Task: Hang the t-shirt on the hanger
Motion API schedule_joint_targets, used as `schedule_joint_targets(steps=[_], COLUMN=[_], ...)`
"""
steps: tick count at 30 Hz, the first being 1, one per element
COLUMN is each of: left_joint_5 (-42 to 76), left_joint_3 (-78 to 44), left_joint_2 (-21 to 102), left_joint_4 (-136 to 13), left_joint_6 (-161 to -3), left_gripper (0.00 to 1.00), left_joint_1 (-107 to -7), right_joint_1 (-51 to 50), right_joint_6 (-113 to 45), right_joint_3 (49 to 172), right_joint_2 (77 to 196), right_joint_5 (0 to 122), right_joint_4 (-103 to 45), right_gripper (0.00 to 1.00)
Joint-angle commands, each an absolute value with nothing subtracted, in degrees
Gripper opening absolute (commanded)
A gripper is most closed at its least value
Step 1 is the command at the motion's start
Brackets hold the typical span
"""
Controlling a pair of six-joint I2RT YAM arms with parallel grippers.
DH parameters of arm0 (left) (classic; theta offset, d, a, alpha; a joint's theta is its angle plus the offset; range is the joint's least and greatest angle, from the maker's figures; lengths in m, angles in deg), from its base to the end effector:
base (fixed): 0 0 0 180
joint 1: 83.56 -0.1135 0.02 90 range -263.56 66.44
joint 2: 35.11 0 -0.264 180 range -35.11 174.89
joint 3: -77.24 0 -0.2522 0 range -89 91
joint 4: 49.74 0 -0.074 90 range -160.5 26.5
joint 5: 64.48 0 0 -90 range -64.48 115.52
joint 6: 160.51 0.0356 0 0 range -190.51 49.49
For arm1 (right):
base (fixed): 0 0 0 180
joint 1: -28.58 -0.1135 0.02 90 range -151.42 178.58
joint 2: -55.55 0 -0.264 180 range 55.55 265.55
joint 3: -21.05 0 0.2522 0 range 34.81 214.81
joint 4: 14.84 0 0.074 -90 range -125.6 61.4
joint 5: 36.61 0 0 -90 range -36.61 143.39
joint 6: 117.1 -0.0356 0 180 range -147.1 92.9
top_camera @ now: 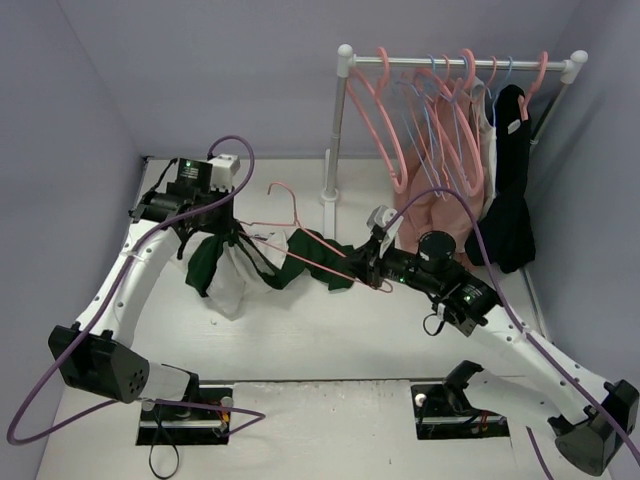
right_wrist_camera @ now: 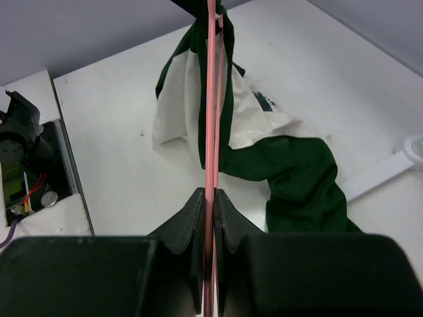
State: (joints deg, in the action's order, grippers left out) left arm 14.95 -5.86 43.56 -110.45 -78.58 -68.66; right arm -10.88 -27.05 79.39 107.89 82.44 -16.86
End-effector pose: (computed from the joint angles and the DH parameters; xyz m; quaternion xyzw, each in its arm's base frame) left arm 0.2767 -0.0804 0.3776 0.0913 0.9075 -0.1625 0.3764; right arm 0.1545 0.1496 0.3562 -0.3958 0.5595 0.3997 0.6087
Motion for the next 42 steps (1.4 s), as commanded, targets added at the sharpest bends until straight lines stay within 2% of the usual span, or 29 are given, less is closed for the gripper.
schedule_joint_targets(steps=[1,7,13,21,26,31,35,42], left_joint_5=[11.89,16.68,21.74,16.94,9.19,2.1,4.48,0.13], left_joint_3=[1.84,10.92,9.03,1.57,1.01,3.73,6.59,12.98], left_joint_2=[42.23,43.55,42.59,40.39,39.2,39.84,39.58,42.45], left_joint_4=[-109.98,-113.68,-115.26,-114.41,-112.66,-112.63,-112.78,-114.06], left_joint_6=[-77.72,-75.34,-72.0,-70.44,-65.85,-64.77,-65.81,-64.58], left_gripper=[0.0,0.0,0.0,0.0,0.0,0.0,0.0,0.0], left_joint_1=[-68.8,-73.35,-75.21,-75.21,-75.21,-75.21,-75.21,-74.87], right_joint_1=[-11.15,-11.01,-10.36,-10.36,-10.36,-10.23,-9.07,-7.54], right_joint_6=[-28.93,-29.78,-31.05,-32.64,-33.18,-32.28,-30.97,-31.47], right_joint_3=[82.09,85.96,82.8,82.03,81.22,80.97,80.32,80.93], right_joint_2=[111.16,116.37,113.35,112.97,114.63,115.45,114.22,114.6], right_joint_5=[87.55,94.74,95.52,97.83,98.48,94.16,88.2,89.68], right_joint_4=[-1.83,-0.26,-0.21,-0.23,2.22,3.9,4.0,8.24], right_gripper=[0.0,0.0,0.0,0.0,0.0,0.0,0.0,0.0])
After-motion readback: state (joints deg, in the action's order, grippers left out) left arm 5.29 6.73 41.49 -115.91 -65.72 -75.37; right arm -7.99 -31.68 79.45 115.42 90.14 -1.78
